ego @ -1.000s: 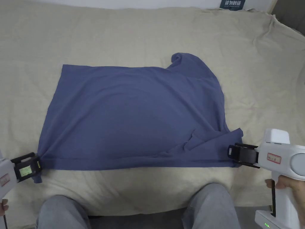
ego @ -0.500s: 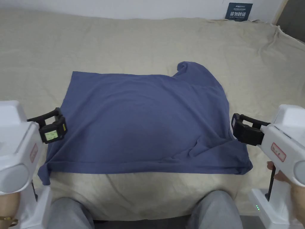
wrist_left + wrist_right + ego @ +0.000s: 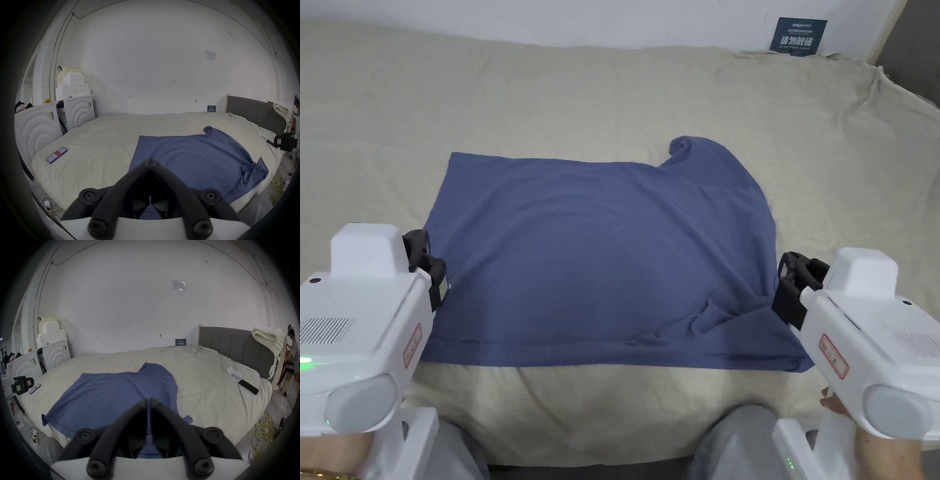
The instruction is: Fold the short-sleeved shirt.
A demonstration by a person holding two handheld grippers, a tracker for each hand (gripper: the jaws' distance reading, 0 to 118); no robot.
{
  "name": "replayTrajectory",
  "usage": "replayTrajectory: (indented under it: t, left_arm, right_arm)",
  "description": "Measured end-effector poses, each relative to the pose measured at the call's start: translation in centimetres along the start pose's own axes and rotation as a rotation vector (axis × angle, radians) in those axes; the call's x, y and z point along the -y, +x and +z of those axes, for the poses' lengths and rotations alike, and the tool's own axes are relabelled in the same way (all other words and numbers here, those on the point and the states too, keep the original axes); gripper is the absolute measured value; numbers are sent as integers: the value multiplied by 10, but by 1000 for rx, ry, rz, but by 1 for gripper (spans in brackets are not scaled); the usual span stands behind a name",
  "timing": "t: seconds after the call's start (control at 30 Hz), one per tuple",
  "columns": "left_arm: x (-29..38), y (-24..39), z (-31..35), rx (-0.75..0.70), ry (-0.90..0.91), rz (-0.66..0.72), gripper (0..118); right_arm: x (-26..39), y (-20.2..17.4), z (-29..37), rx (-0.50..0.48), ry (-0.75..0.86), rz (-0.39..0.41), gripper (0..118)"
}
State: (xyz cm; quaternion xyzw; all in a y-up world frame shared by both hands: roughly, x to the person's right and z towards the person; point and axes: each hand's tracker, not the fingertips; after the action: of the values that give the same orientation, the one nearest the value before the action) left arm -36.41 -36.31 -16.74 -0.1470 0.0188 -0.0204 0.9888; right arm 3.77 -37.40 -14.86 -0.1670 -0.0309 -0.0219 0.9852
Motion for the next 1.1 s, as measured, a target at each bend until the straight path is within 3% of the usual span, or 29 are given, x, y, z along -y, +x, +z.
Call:
replayTrajectory:
  t: [0.47,0.8,0.83,0.9,0.97,1.0,1.03,1.1]
  left_arm:
    - [4,-1,-2,30,-44,37,0]
    - [-8,-32,-22,38,-220,83,0]
    - [-10,-37,-25,43,-259,110,6]
    - [-10,-48,-32,47,-312,149,33]
    - [-10,-55,-37,36,-380,161,82]
    - [-8,-59,-42,40,-423,155,98]
    - [-4,-61,-46,32,-452,141,105]
    - [1,-64,-52,7,-529,121,106]
  right_arm:
    - [-2,-15,7,-24,-13,-19,1]
    - [-2,-11,5,-25,-11,-27,1]
    - [-2,-11,5,-25,-10,-28,1]
    - [-2,-10,4,-20,-12,-29,1]
    - [-1,-9,3,-20,-16,-37,1]
    - [-1,-11,5,-20,-17,-39,1]
    - [-1,-13,5,-19,-19,-40,1]
    - [1,-13,6,-16,-23,-42,1]
